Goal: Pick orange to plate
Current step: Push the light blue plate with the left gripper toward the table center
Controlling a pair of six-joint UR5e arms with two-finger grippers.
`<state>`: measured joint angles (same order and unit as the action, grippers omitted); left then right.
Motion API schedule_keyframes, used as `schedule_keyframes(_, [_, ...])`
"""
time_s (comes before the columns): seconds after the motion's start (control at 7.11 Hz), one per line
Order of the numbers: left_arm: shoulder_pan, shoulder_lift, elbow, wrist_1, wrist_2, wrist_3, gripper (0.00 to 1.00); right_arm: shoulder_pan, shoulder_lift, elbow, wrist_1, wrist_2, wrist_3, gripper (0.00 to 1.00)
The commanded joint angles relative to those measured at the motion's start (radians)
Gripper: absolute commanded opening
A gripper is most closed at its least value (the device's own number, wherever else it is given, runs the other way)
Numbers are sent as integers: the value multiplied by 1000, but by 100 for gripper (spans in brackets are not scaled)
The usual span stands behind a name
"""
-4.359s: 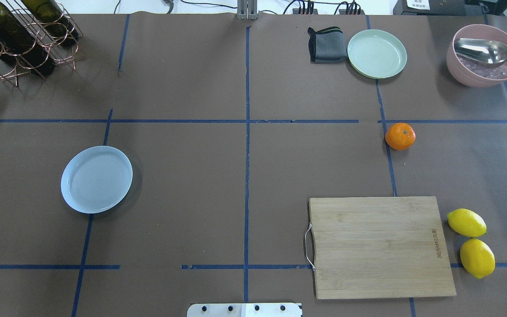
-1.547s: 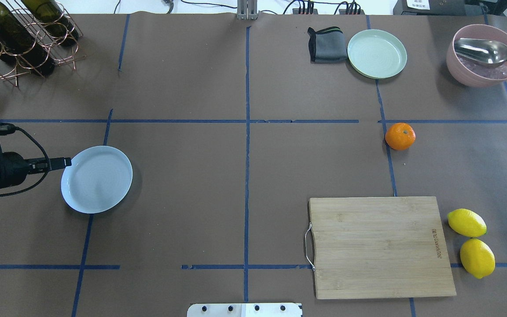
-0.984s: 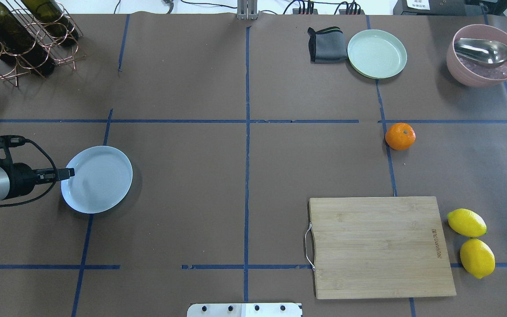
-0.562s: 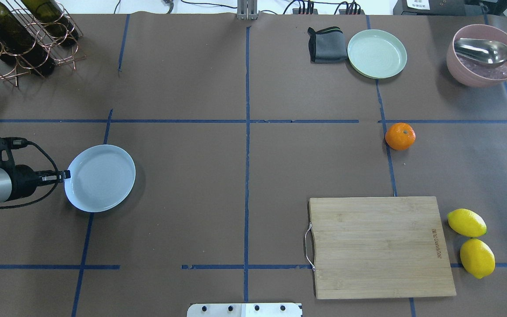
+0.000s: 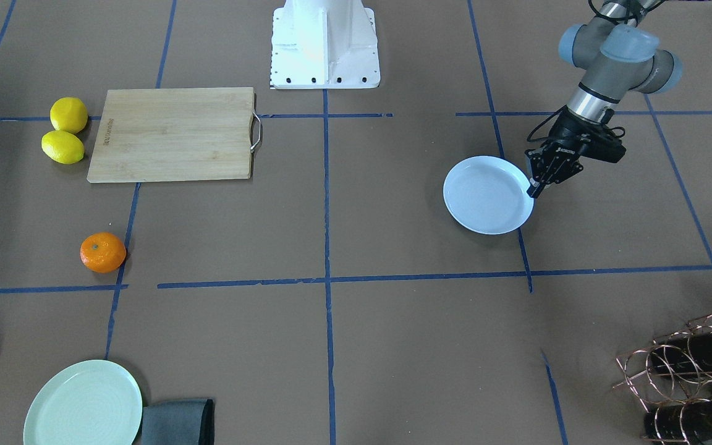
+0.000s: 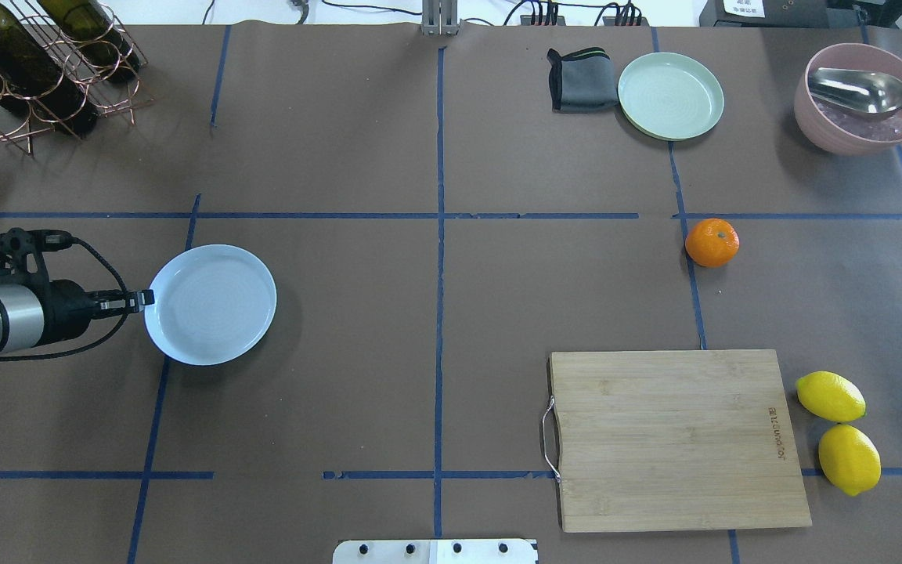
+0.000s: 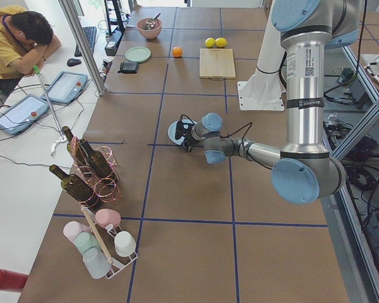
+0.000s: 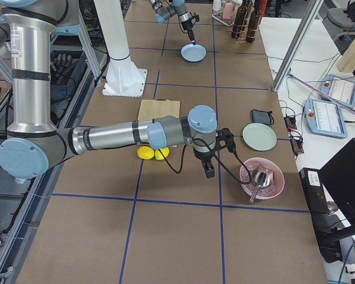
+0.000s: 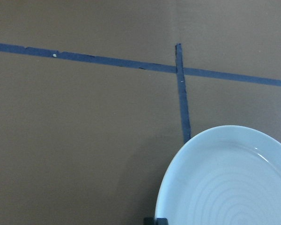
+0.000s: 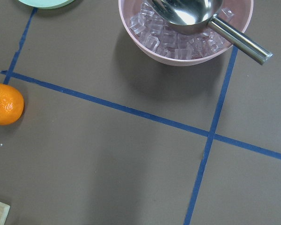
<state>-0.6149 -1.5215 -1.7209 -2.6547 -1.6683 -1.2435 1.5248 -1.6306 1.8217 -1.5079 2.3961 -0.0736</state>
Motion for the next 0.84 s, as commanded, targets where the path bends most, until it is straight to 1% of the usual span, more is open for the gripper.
schedule_keyframes(0.0, [-5, -166, 10, 91, 7, -11, 0, 0, -8, 5, 0, 0, 0, 100])
schedule_keyframes(0.14, [-3, -310, 39, 231, 36, -13, 0, 0, -9, 5, 0, 0, 0, 100])
schedule_keyframes(0.28, [-2, -456, 94, 356, 62, -14, 0, 0, -9, 4, 0, 0, 0, 100])
schedule_keyframes(0.42, [6, -541, 166, 387, 64, -34, 0, 0, -12, 5, 0, 0, 0, 100])
schedule_keyframes(0.56, [38, -592, 234, 389, 65, -87, 0, 0, -15, 5, 0, 0, 0, 100])
schedule_keyframes(0.7, [52, -630, 278, 389, 67, -90, 0, 0, -15, 5, 0, 0, 0, 100])
